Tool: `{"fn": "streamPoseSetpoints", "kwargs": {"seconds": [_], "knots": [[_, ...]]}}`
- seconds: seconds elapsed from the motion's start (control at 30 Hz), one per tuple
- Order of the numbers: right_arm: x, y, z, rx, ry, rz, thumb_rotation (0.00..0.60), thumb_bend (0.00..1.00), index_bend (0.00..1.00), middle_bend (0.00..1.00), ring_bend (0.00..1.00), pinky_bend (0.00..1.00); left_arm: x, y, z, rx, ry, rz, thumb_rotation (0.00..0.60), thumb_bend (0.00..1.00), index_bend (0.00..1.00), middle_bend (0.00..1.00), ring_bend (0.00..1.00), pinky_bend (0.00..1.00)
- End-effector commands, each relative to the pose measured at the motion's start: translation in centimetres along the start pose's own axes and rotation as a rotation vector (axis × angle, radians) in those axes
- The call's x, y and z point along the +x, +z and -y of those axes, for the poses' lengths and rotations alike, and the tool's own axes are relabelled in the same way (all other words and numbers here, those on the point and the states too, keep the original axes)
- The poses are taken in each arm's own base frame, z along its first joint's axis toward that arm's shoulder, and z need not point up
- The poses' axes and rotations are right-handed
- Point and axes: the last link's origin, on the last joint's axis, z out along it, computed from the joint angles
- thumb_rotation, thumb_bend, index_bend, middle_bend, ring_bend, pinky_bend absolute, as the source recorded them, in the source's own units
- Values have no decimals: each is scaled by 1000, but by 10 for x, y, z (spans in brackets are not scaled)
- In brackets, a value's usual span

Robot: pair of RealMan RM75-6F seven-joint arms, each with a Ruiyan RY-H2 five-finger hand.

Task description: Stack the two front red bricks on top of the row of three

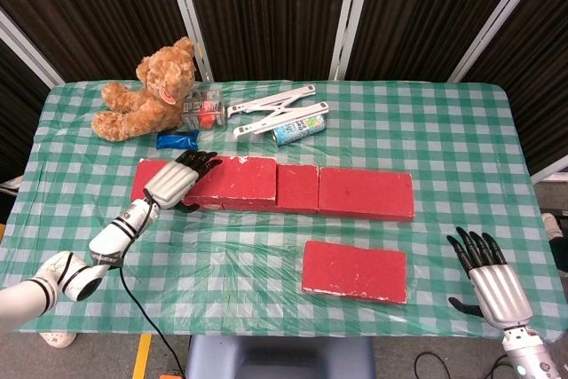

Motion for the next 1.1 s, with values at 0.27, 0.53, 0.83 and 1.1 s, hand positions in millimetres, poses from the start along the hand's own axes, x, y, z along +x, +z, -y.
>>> {"fn": "streamPoseSetpoints", "kwargs": {"seconds": [0.27,0.53,0.83,1.1], "knots": [[-11,16,56,202,189,147,600,154,0,0,0,0,-55,-170,25,153,8,-94,600,243,0,0,0,31],[-25,49,101,237,244,212,600,146,0,0,0,0,-80,-216,46,303,14,-180,600,255,0,0,0,24],[-48,83,126,190,238,303,600,146,0,0,0,0,-75,-223,50,312,4,-214,600,255,0,0,0,22],[-54,93,131,162,241,329,600,146,0,0,0,0,-74,-224,51,311,4,-211,600,256,0,0,0,22]]}}
